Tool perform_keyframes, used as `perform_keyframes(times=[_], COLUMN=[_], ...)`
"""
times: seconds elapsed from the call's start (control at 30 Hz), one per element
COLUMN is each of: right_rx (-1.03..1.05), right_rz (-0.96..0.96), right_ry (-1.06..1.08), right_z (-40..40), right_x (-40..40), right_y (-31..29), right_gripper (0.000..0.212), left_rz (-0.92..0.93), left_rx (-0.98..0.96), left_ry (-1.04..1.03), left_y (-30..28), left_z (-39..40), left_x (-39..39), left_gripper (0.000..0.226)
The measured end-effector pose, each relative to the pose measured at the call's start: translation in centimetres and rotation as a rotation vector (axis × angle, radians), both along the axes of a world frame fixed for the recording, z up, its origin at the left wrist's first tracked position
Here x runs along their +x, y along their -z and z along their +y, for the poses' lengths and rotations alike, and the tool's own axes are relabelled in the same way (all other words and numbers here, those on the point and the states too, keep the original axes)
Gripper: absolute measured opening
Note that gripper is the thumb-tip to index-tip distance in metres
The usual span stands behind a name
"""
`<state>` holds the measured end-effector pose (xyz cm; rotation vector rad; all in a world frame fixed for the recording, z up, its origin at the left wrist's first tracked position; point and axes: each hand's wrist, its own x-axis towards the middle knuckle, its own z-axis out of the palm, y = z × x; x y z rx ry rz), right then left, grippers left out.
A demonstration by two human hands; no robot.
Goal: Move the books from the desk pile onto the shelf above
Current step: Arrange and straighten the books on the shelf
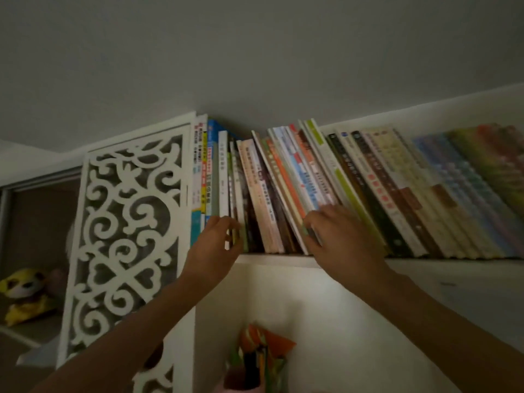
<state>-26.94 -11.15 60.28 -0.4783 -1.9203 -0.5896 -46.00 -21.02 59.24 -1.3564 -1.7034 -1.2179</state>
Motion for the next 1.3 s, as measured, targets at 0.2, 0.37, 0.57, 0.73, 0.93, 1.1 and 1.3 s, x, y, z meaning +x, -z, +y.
perform_keyframes(times=[0.2,0.37,0.57,0.73,0.93,1.1,1.3], right_rx=[0.053,0.115,0.144,0.109,0.097,0.124,0.149], right_rz=[0.229,0.165,0.152,0.257,0.317,0.352,0.357], right_ry=[0.363,0.503,0.429,0.425,0.368,0.347,0.378], right_z=[0.8,0.6,0.9,1.9,2.7,2.4,2.1], right_x=[-5.5,-6.7,-7.5,-9.5,-10.2,-9.8,-9.0], right_y=[-1.5,-1.8,-1.7,-1.3,-1.5,-1.7,-2.2], right_gripper=[0.05,0.04,0.044,0.046,0.047,0.046,0.048], left_rz=[-0.082,-0.004,-0.146,-0.271,-0.27,-0.174,-0.236], left_rx=[0.018,0.095,0.049,0.093,0.125,0.096,0.051], left_ry=[0.173,0.122,0.079,0.272,0.279,0.242,0.332], left_y=[-2.3,-4.4,-4.8,-4.5,-4.7,-4.8,-4.9], left_z=[2.0,4.1,5.9,7.5,8.0,7.2,6.8], left_x=[-3.8,-1.9,0.1,0.9,0.5,-0.7,-0.9], left_gripper=[0.021,0.026,0.047,0.071,0.066,0.059,0.062])
